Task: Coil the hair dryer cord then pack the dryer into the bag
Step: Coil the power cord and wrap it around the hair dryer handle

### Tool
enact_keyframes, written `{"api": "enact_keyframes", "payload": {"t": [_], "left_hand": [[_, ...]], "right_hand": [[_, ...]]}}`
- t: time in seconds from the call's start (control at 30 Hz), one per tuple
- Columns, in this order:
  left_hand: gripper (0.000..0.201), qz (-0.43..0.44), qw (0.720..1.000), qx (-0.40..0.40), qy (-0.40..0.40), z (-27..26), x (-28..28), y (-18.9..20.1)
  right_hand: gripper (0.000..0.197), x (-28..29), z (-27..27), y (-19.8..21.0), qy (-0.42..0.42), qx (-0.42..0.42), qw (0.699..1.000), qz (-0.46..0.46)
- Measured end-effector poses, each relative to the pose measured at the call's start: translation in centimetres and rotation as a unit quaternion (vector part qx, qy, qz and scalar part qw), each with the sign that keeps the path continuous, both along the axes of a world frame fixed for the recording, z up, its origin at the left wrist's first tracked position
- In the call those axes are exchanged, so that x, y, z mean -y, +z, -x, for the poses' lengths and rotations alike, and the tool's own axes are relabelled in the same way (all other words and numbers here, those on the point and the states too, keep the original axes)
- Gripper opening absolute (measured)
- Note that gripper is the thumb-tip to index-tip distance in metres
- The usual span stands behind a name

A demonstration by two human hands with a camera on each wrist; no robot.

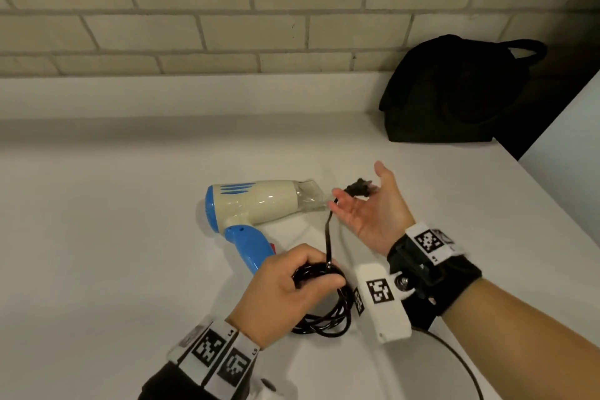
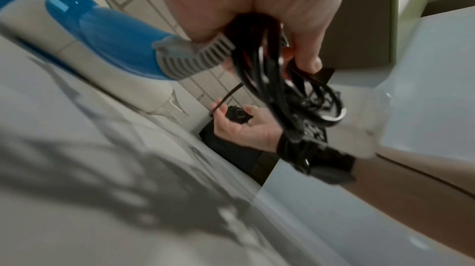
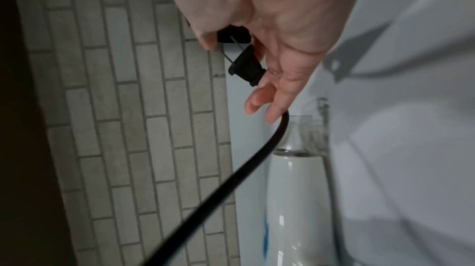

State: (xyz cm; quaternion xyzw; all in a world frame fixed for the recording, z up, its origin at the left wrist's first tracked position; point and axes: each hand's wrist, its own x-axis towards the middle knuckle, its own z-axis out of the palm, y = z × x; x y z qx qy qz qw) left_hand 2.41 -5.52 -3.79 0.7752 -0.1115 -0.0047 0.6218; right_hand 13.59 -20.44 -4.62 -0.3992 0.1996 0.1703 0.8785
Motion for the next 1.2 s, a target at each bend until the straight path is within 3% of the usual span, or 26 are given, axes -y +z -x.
{"api": "enact_keyframes", "payload": {"t": [0.13,0.23,0.33,0.43,0.53,0.57,0.67,0.73,0.97,1.1,1.2], "left_hand": [[0.028,-0.003,0.999,0.047,0.021,-0.1,-0.2,0.2],[0.032,-0.004,0.997,0.072,0.003,-0.3,-0.2,0.9],[0.005,0.016,0.999,0.041,0.007,-0.7,-0.4,1.4],[0.018,0.026,0.999,0.024,0.029,-0.9,-0.3,1.2],[0.005,0.023,0.998,0.025,0.051,-0.9,0.2,0.9],[0.01,0.018,0.998,0.031,0.056,-1.0,0.3,0.7],[0.01,0.016,0.997,0.03,0.072,-1.1,0.6,0.3],[0.003,0.007,0.996,0.034,0.085,-1.2,0.7,0.2],[0.009,-0.015,0.994,0.044,0.094,-1.4,1.5,0.2],[0.013,-0.014,0.992,0.007,0.127,-1.7,1.0,0.0],[0.014,-0.017,0.992,-0.055,0.11,-1.6,0.8,-0.2]], "right_hand": [[0.021,0.1,2.6,-2.1,0.165,0.02,0.982,0.092],[0.02,-0.5,4.2,-3.0,0.287,0.073,0.925,0.238],[0.01,-0.6,5.0,-2.8,0.304,0.107,0.9,0.292],[0.018,-0.7,5.4,-2.4,0.299,0.13,0.906,0.269],[0.008,-1.0,5.6,-1.9,0.236,0.135,0.946,0.178],[0.008,-1.2,5.7,-1.7,0.215,0.123,0.958,0.144],[0.021,-1.6,6.0,-1.8,0.191,0.088,0.973,0.091],[0.02,-1.6,6.1,-1.4,0.202,0.082,0.972,0.09],[0.012,-0.1,6.1,-0.7,0.254,0.132,0.952,0.106],[0.05,1.2,6.0,-0.2,0.294,0.156,0.938,0.098],[0.041,1.8,6.3,0.0,0.317,0.201,0.921,0.108]]}}
